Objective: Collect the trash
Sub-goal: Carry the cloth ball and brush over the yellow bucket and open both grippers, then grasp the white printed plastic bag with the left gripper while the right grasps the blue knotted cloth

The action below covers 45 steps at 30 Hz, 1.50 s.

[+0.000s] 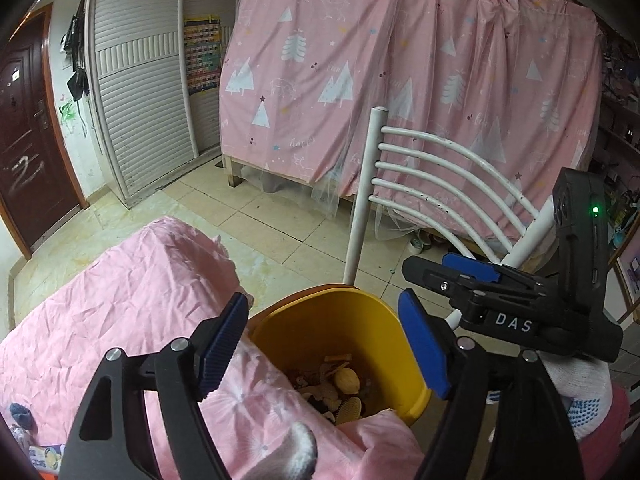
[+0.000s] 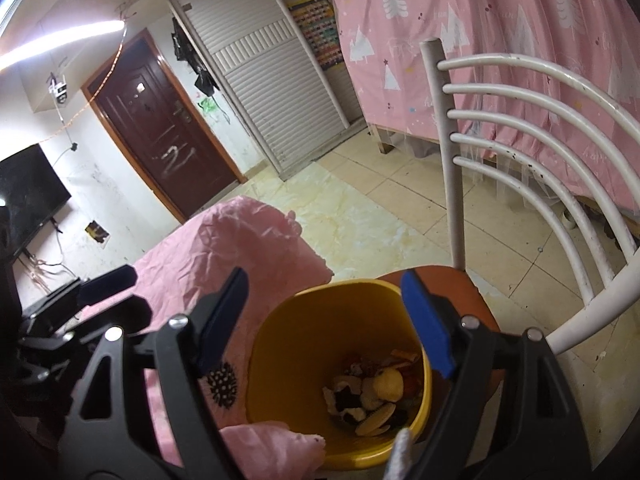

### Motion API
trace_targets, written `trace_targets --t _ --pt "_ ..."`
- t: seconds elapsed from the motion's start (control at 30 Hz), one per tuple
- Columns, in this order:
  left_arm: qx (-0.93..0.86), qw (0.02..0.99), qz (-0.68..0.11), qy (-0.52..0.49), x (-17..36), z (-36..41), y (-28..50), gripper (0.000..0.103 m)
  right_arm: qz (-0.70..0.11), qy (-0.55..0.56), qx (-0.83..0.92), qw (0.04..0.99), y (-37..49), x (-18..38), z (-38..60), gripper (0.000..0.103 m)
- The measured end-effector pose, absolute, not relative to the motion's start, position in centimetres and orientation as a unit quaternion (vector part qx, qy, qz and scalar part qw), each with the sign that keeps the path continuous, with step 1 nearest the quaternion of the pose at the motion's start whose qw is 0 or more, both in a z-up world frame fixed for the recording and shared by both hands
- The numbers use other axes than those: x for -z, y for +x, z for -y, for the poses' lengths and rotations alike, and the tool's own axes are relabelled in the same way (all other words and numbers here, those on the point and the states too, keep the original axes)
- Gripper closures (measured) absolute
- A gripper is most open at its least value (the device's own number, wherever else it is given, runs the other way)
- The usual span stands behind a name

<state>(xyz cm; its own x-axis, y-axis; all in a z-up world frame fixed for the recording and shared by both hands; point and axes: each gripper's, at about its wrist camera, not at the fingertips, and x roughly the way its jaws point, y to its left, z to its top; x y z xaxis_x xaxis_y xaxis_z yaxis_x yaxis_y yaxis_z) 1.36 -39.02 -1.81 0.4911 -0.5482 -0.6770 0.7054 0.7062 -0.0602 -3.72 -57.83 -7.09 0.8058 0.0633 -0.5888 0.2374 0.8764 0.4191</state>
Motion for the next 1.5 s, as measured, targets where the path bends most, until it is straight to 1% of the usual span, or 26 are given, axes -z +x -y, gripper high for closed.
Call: trace_targets --t 0.3,0.63,0.7,0.73,0.77,1.0,1.07,1.3,1.5 --pt "0.358 0.866 -0.338 0.088 0.3 35.4 1.4 0.034 -0.309 0.224 0.045 0.923 -3.5 5.9 55.9 0.027" --pt "0.35 0.879 -0.32 0.052 -1.4 30.2 1.2 0.03 -0.31 0.18 0.038 0.933 -3.1 3.4 51.6 0.027" --pt "0.347 0.882 -0.315 0.04 -1.8 28.9 1.3 0.03 -0.31 0.174 0.034 0.934 -2.8 3.0 50.8 0.025" --pt "0.344 0.884 -0.314 0.036 -1.8 28.1 1.3 0.03 -0.31 0.169 0.032 0.935 -2.7 2.8 50.1 0.022" --pt "0.341 0.886 -0.313 0.031 -1.9 27.4 1.4 0.03 -0.31 0.164 0.029 0.936 -2.5 2.5 49.5 0.022" --pt "0.307 0.899 -0.312 0.015 -1.9 22.5 1.8 0.029 -0.319 0.129 -0.002 0.939 -0.9 1.7 44.4 0.022" --pt "0.294 0.902 -0.316 0.011 -1.8 20.6 2.1 0.027 -0.322 0.119 -0.013 0.939 -0.3 1.5 42.8 0.022" --pt "0.24 0.915 -0.324 -0.017 -1.7 14.5 3.6 0.023 -0.34 0.091 -0.056 0.934 1.8 1.8 37.3 0.022" --pt "0.179 0.921 -0.346 -0.01 -0.7 10.5 4.7 0.021 -0.362 0.059 -0.103 0.925 3.2 2.8 31.9 0.022"
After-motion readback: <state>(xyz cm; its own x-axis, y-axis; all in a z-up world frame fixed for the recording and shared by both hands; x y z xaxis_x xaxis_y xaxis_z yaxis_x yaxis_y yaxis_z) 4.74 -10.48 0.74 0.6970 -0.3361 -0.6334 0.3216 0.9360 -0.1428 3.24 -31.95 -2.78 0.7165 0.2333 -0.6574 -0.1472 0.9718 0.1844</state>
